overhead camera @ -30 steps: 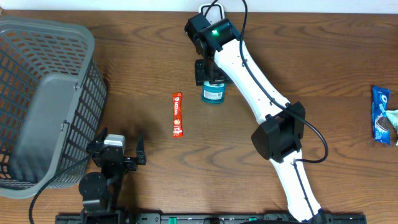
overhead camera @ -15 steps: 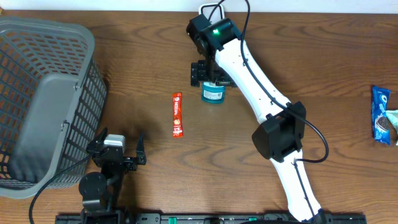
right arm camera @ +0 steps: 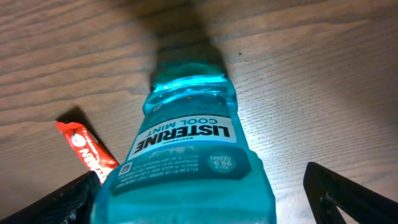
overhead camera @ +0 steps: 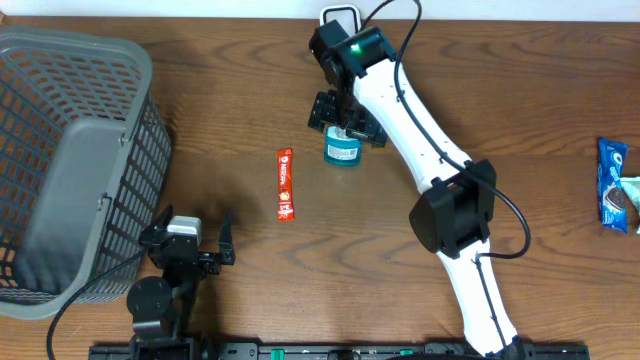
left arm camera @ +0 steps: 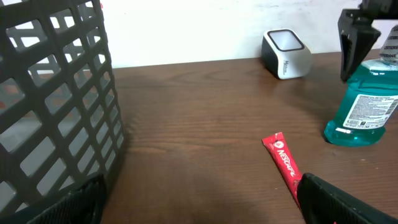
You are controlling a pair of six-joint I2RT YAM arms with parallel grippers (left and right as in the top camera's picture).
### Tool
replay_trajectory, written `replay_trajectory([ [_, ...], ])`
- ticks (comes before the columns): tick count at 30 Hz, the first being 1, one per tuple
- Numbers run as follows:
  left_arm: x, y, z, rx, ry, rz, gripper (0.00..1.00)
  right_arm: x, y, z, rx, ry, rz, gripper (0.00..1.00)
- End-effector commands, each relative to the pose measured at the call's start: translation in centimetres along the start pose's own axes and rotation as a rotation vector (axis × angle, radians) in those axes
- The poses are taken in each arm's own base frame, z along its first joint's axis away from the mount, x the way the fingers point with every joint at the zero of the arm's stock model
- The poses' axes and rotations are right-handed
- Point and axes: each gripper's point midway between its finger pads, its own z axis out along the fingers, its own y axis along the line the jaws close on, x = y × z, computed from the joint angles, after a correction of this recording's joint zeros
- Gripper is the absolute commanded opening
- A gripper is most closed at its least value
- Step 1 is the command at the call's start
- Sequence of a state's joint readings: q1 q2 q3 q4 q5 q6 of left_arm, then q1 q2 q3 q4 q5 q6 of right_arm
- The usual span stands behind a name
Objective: Scan the item barcode
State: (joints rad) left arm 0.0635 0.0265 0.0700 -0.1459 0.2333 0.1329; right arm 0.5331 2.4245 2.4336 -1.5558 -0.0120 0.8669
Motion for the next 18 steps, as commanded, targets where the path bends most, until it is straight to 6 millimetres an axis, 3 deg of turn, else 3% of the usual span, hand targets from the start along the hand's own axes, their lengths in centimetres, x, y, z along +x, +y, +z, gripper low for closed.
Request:
replay_trajectory([
  [1,1.30,-0.25,0.15,0.012,0.038,0.006,0.98,0.12,-0.43,-0.49,-0.006,0.002,0.029,0.99],
  [5,1.30,-0.25,0.15,0.012,0.038,0.006,0.98,0.27,-0.62,0.18,0.006,0.012,0.029,0.95],
  [9,1.30,-0.25,0.15,0.012,0.038,0.006,0.98,0.06,-0.77,0.23,0.012,0.004,0.030,0.78],
  [18,1.30,-0.25,0.15,0.012,0.038,0.006,0.98,-0.05,-0.91,0.26,0.019,-0.002,0.020,0.62],
])
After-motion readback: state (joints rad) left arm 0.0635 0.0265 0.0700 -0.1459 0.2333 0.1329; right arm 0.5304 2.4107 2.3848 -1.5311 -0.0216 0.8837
